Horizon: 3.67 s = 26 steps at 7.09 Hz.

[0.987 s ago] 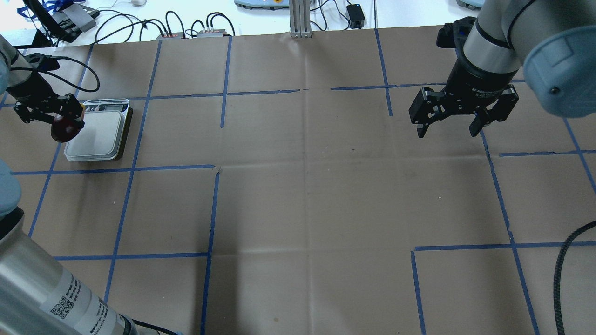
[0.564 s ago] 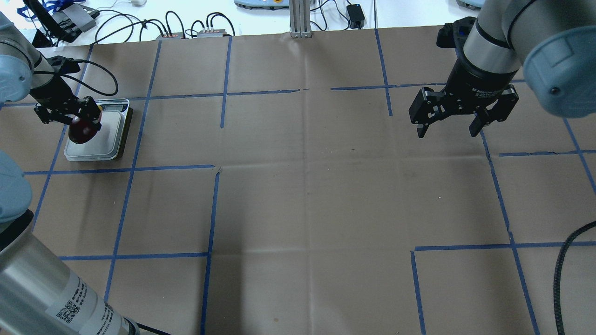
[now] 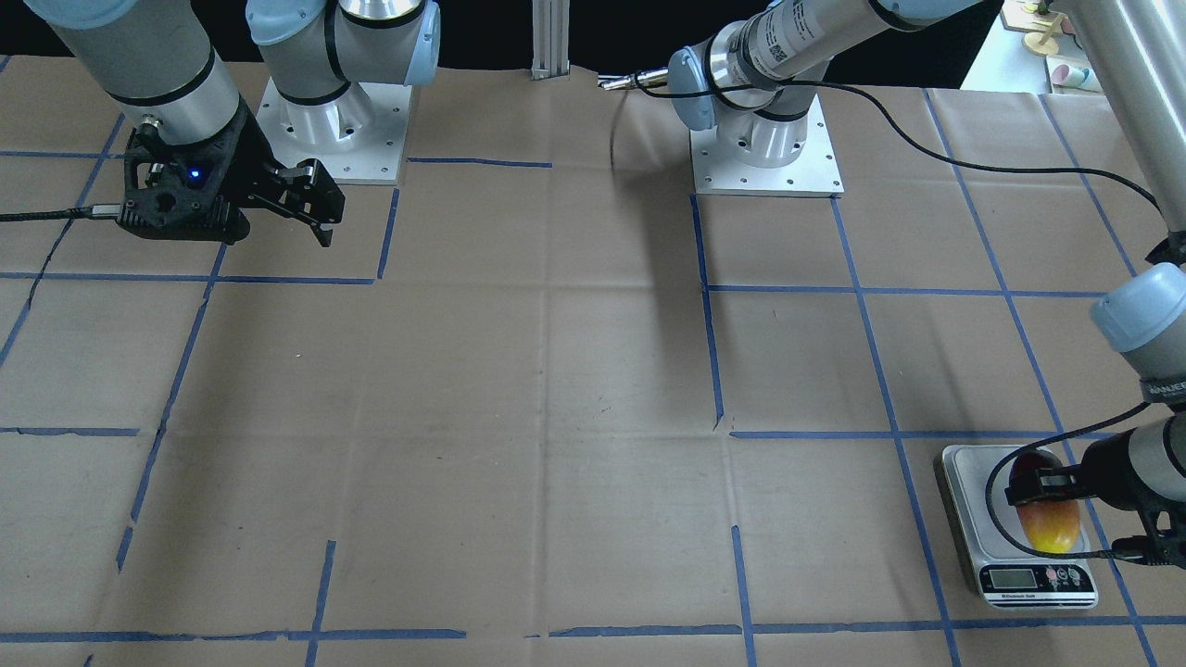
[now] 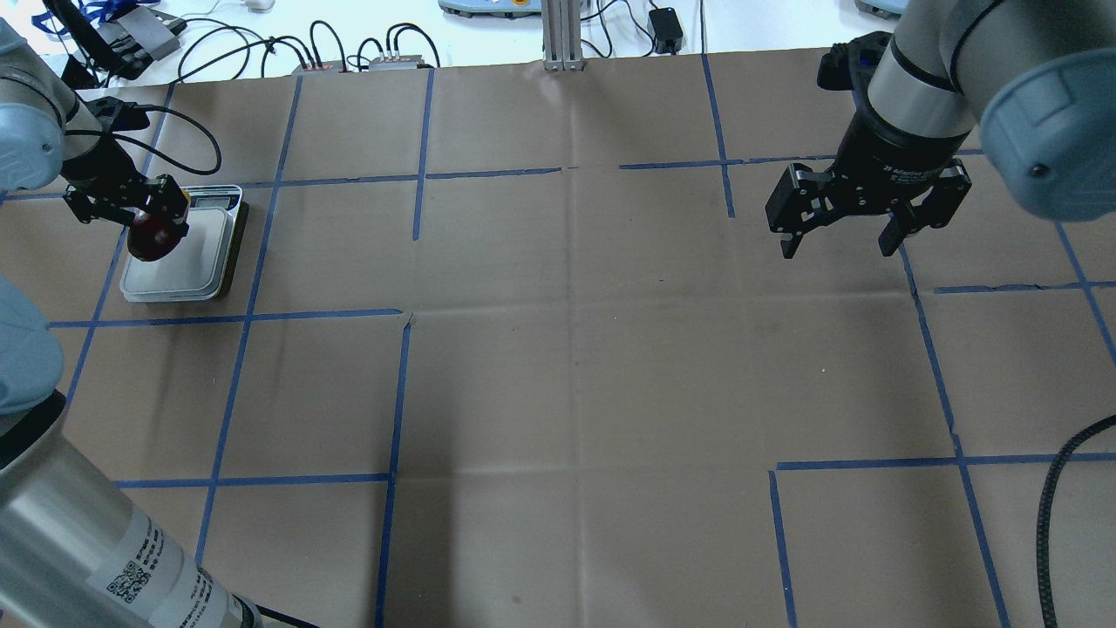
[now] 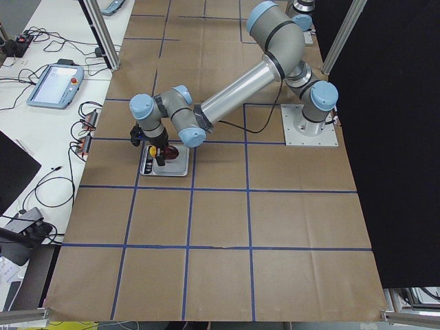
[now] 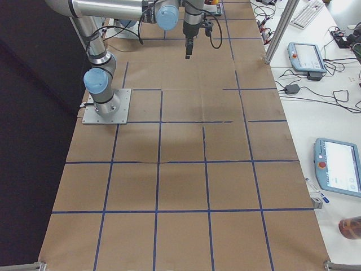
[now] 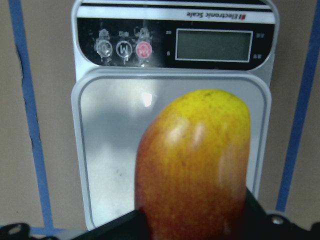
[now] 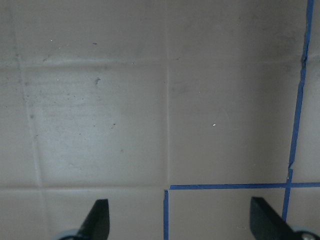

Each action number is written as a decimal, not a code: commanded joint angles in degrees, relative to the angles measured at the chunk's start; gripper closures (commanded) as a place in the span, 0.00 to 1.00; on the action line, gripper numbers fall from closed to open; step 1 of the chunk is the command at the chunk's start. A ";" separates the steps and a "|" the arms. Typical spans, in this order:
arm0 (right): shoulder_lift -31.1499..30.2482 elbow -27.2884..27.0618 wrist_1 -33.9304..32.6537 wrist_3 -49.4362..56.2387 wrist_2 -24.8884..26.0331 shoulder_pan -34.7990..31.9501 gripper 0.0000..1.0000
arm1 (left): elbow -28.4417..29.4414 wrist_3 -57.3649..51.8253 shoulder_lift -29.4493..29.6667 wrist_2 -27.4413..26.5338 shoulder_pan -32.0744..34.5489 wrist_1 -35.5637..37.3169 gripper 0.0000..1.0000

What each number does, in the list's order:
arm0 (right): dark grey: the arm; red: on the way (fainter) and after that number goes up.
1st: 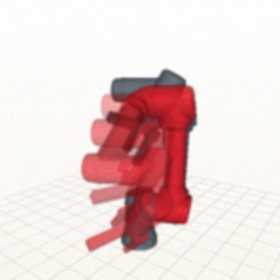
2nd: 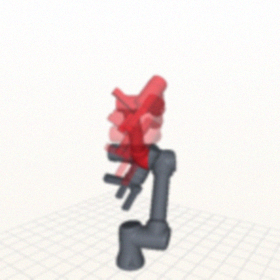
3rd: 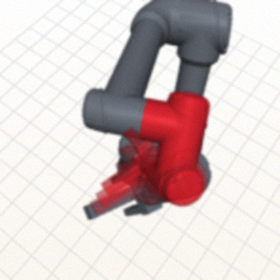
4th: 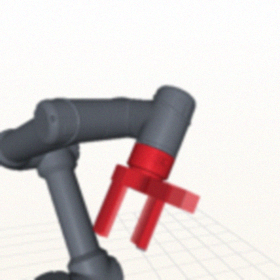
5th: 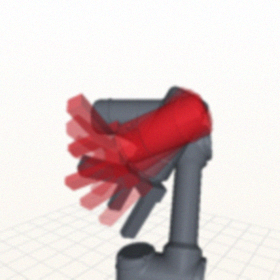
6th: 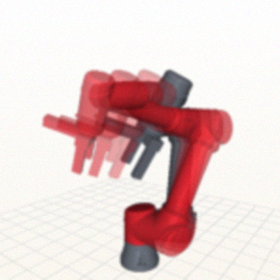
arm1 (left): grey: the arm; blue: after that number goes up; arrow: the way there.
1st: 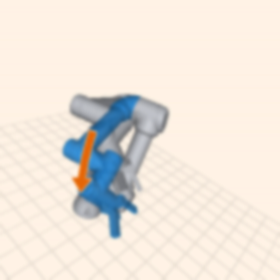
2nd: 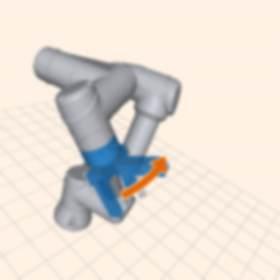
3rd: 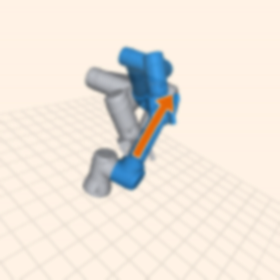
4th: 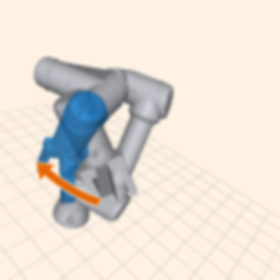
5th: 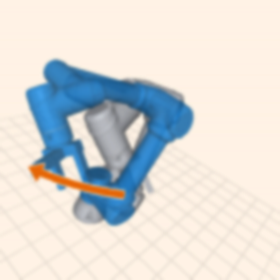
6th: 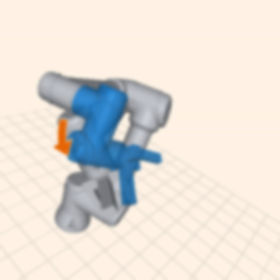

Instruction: Weigh mango

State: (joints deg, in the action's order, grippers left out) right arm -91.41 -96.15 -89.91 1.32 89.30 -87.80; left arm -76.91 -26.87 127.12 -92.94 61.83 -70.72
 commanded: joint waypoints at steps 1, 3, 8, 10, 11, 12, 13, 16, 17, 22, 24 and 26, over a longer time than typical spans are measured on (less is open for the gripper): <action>0.00 0.00 0.00 0.00 0.00 0.00 0.00 | -0.61 0.15 0.32 0.04 -0.04 0.05 0.47; 0.00 0.00 0.00 0.00 0.00 0.00 0.00 | -0.79 0.15 0.23 -0.14 -0.04 -0.03 0.07; 0.00 0.00 0.00 0.00 0.00 0.00 0.00 | -0.52 0.59 -14.05 0.39 3.10 -6.23 0.00; 0.00 0.00 0.00 0.00 0.00 0.00 0.00 | 0.27 2.68 -18.47 0.56 9.77 -10.84 0.00; 0.00 0.00 0.00 0.00 0.00 0.00 0.00 | -0.08 6.79 -20.32 0.48 13.81 -10.93 0.00; 0.00 0.00 0.00 0.00 0.00 0.00 0.00 | -0.78 12.40 -22.95 0.56 18.02 -12.15 0.00; 0.00 0.00 0.00 0.00 0.00 0.00 0.00 | -2.09 18.54 -25.15 0.91 21.89 -12.60 0.00; 0.00 0.00 0.00 0.00 0.00 0.00 0.00 | -5.96 31.22 -27.89 0.39 29.47 -14.89 0.00; 0.00 0.00 0.00 0.00 0.00 0.00 0.00 | -7.28 31.70 -29.03 0.39 29.75 -14.63 0.00; 0.00 0.00 0.00 0.00 0.00 0.00 0.00 | -14.86 31.26 -36.25 0.39 29.23 -15.51 0.00; 0.00 0.00 0.00 0.00 0.00 0.00 0.00 | -15.11 31.26 -36.33 0.39 29.23 -15.41 0.00; 0.00 0.00 0.00 0.00 0.00 0.00 0.00 | -15.11 31.44 -36.25 0.48 29.23 -15.41 0.00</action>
State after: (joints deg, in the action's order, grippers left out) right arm -91.41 -96.15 -89.91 1.32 89.30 -87.80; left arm -92.04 4.47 90.84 -92.49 91.06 -86.15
